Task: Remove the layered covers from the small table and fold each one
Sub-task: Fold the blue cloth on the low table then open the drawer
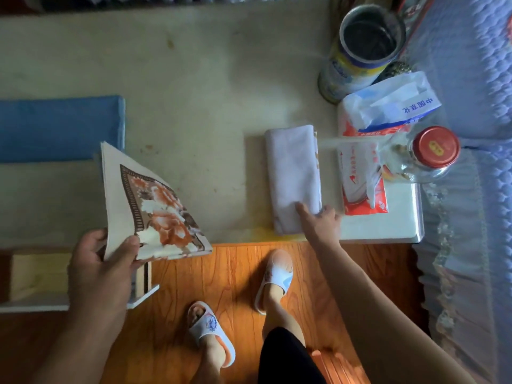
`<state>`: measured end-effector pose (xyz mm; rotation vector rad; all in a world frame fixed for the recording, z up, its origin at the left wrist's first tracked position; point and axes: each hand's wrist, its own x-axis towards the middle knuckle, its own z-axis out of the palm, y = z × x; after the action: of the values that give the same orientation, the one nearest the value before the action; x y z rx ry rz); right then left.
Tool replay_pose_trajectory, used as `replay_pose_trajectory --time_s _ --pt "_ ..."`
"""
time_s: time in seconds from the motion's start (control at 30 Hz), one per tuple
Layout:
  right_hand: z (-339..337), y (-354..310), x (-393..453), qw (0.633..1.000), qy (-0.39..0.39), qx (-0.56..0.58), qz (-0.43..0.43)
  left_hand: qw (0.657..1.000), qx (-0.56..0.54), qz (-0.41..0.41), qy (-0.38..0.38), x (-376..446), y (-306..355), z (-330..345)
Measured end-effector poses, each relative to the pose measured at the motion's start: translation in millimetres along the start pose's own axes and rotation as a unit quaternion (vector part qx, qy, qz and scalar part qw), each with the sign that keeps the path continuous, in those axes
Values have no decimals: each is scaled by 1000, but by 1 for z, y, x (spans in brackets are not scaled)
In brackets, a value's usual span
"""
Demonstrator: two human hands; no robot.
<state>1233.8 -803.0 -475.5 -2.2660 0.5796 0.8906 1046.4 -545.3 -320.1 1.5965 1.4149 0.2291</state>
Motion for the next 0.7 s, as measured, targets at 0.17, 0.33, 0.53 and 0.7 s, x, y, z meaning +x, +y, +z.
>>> replay_pose_trajectory --time_s 0.17,0.33,0.53,0.7 --pt "-10 9 27 998 -37 41 19 988 -121 -84 42 -23 -23 12" --pt "-11 11 25 993 -53 95 35 973 -184 -121 70 -27 -26 13" --pt "-6 -9 1 988 -80 131 -30 968 -202 -139 48 -20 -41 -7" --pt "7 -23 -46 984 -16 149 -97 948 -278 -149 44 -22 -69 -52"
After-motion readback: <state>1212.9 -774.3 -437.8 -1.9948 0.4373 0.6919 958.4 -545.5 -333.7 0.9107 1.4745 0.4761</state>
